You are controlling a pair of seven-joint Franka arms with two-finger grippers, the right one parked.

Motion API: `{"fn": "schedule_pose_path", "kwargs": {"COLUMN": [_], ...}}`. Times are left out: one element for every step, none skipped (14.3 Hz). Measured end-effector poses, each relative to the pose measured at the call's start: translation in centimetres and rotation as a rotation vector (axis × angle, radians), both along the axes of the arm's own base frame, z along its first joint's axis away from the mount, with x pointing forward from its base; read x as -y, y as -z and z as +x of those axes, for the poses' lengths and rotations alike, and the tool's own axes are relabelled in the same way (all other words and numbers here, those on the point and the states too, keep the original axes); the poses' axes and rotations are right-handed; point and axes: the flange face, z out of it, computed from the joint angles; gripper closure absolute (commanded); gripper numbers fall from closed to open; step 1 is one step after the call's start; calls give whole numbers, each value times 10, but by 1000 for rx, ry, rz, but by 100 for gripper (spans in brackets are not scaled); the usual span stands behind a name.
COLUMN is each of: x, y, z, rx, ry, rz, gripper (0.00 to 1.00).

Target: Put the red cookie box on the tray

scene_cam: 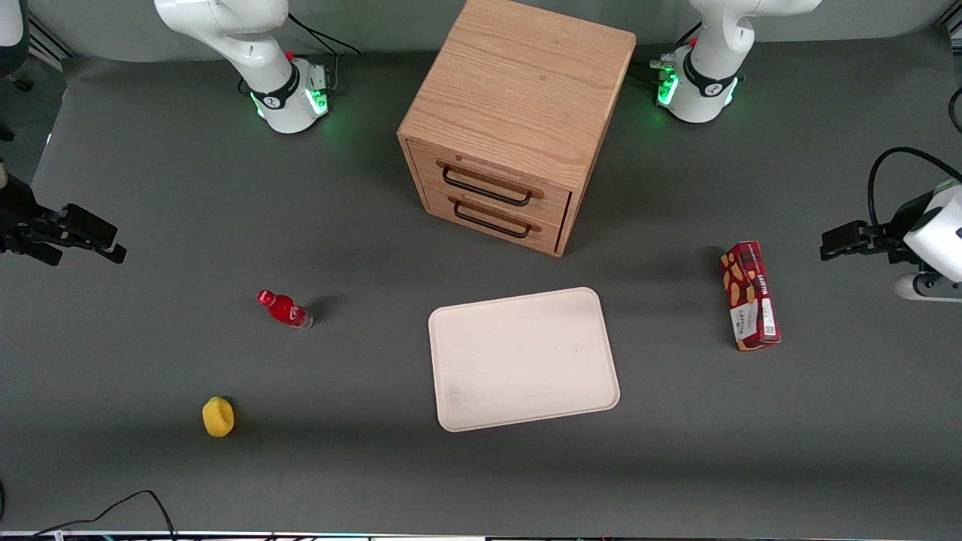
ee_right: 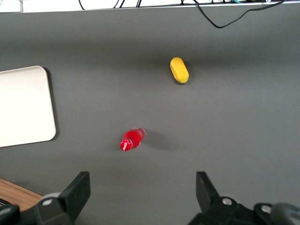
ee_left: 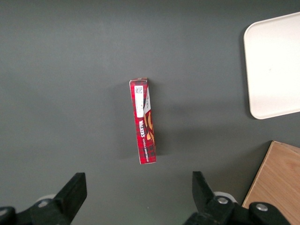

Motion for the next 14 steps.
{"fn": "schedule_pose_path", "kwargs": {"x": [-3,-5,-9,-14,-19,-23,-27,-29,-30,-30,-29,-29,-29,-28], "y": [10,23,41,63,88,111,133,152,168,180,190,201,215,230], "z": [1,2,3,3,2,0,-3,-7,-11,-14,-14,-13,-12,-11], "rx": [-3,-2,0,5,8,9,7,6,3,-5,-9,-8,-3,6], "ry": [-4,-9,-16,-28,-43,-56,-66,-73,-77,-79,-80,-81,-81,-79], "rz": [0,1,0,-7,-18,-25,-28,-28,-28,-29,-28,-26,-23,-19], "gripper": [0,0,0,0,0,0,0,0,0,0,0,0,3,10]}}
